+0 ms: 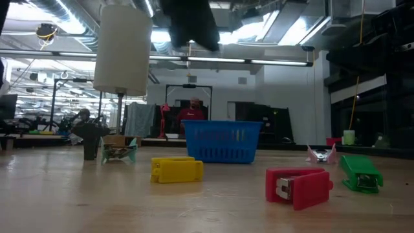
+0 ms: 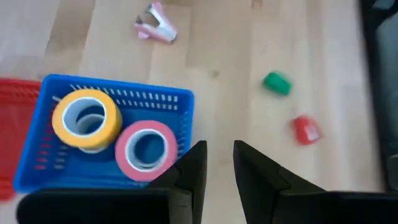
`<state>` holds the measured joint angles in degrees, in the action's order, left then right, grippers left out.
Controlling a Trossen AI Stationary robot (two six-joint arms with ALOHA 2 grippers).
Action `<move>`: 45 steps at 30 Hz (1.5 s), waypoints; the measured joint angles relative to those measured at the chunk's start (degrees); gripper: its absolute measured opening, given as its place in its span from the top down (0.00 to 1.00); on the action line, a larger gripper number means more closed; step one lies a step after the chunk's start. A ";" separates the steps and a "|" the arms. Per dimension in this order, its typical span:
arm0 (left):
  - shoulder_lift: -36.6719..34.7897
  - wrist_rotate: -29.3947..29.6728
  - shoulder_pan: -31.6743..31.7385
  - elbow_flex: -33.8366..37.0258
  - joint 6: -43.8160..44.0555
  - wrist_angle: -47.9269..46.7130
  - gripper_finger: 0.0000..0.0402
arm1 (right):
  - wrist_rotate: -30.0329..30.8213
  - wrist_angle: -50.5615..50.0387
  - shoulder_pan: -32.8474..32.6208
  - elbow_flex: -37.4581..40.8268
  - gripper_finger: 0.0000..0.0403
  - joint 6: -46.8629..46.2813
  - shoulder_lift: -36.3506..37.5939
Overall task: Pick and place Stapler, Stapler remover, tape
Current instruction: Put the gray staple remover into the red bin
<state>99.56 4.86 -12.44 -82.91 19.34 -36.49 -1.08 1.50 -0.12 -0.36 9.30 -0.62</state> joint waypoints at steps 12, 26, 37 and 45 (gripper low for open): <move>-4.56 1.47 -9.85 0.00 29.65 -13.45 0.81 | 0.00 0.00 0.00 0.00 0.80 0.00 0.00; -4.58 7.04 -23.69 0.00 81.26 -21.41 0.81 | 0.00 0.00 0.00 0.00 0.80 0.00 0.00; -0.12 1.15 -31.50 0.04 104.24 -28.08 0.81 | 0.00 -0.02 -0.02 0.00 0.80 0.00 0.00; 3.22 2.23 -34.88 0.04 103.05 -28.23 0.75 | 0.00 -0.02 -0.02 0.00 0.80 0.00 0.00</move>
<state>102.78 7.10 -47.33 -82.87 122.39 -64.72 -1.08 1.48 -0.14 -0.36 9.30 -0.62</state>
